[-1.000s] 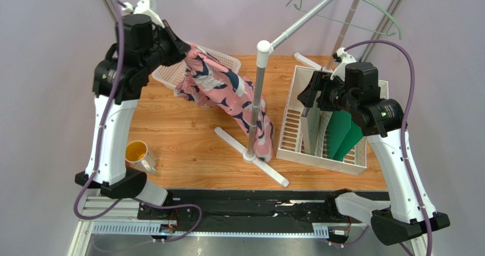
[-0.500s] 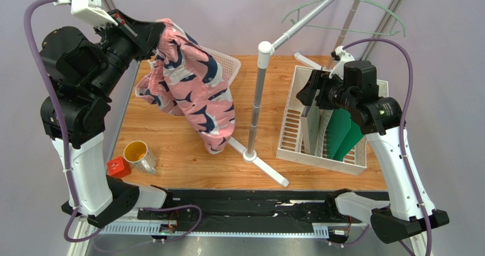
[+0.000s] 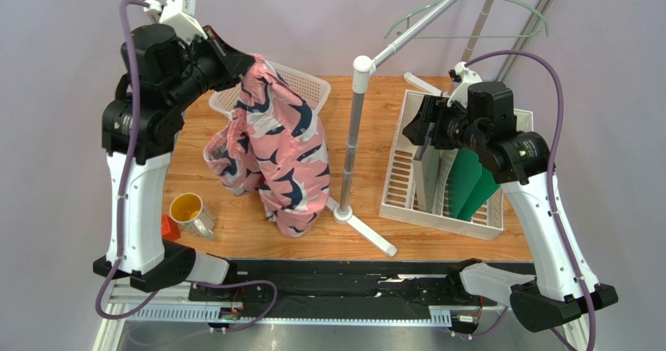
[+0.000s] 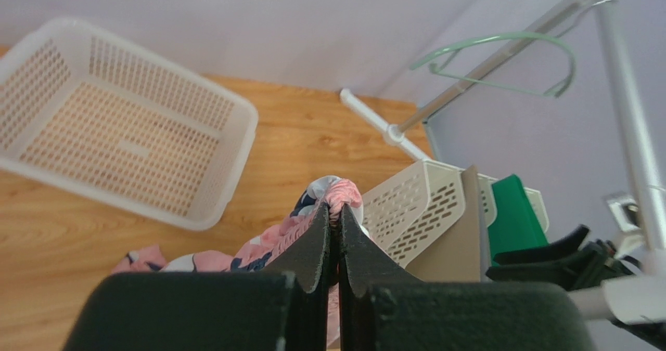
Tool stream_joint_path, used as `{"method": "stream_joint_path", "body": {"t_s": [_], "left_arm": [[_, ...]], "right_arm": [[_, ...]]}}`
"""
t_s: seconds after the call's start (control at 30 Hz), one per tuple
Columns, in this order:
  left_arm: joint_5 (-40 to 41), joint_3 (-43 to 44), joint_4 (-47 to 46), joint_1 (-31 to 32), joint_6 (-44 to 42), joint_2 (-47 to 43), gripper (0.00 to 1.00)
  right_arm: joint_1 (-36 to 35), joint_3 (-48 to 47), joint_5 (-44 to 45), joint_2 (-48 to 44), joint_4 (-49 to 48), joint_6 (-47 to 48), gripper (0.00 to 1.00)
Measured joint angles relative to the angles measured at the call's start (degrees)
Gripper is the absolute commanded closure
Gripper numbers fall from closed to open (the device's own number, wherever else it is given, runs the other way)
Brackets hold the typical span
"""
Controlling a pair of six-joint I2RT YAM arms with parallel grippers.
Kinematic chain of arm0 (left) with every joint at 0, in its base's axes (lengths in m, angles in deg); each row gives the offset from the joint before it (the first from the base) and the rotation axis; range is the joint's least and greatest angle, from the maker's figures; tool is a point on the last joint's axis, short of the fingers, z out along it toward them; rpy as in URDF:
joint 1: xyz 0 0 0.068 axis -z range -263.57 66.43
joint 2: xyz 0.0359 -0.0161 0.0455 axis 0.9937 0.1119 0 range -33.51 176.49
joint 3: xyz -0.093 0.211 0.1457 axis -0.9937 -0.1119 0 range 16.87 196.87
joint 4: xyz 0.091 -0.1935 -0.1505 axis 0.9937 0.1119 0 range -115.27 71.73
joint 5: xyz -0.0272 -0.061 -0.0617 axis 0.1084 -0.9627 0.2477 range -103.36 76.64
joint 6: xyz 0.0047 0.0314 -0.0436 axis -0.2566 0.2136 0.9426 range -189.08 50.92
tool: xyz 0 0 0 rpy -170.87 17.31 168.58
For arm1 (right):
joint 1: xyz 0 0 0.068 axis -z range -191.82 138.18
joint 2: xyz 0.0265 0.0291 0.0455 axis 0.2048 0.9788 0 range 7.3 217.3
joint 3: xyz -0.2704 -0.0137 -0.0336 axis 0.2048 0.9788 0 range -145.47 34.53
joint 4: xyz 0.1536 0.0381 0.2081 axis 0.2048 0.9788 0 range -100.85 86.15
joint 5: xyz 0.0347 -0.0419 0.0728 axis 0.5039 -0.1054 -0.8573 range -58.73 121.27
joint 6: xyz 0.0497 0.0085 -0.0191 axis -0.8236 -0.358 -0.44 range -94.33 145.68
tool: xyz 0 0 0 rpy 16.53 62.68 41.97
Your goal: Remove the shorts from the hanger
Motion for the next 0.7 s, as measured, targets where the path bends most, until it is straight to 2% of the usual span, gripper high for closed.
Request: {"method": "stream_joint_path", "body": {"t_s": [0.17, 0.3, 0.47, 0.7], "left_arm": [[1.31, -2.80, 4.79, -3.48, 0.94, 3.69, 1.00], [3.89, -10.67, 7.04, -4.24, 1.42, 2.05, 1.00], [7.15, -29.59, 6.36, -4.52, 2.54, -5.99, 1.00], [4.28, -54.84, 1.97, -3.61, 4.98, -12.94, 1.00]], "right_arm": [[-0.48, 0.00, 0.20, 0.07, 0.00, 0.17, 0.27], [-0.76, 0.00, 0.17, 0.20, 0.00, 0.15, 0.27], [-0.96, 0.00, 0.15, 0.31, 0.00, 0.13, 0.27], [-1.57, 0.04, -0.11, 0.59, 0.02, 0.09, 0.27]]}}
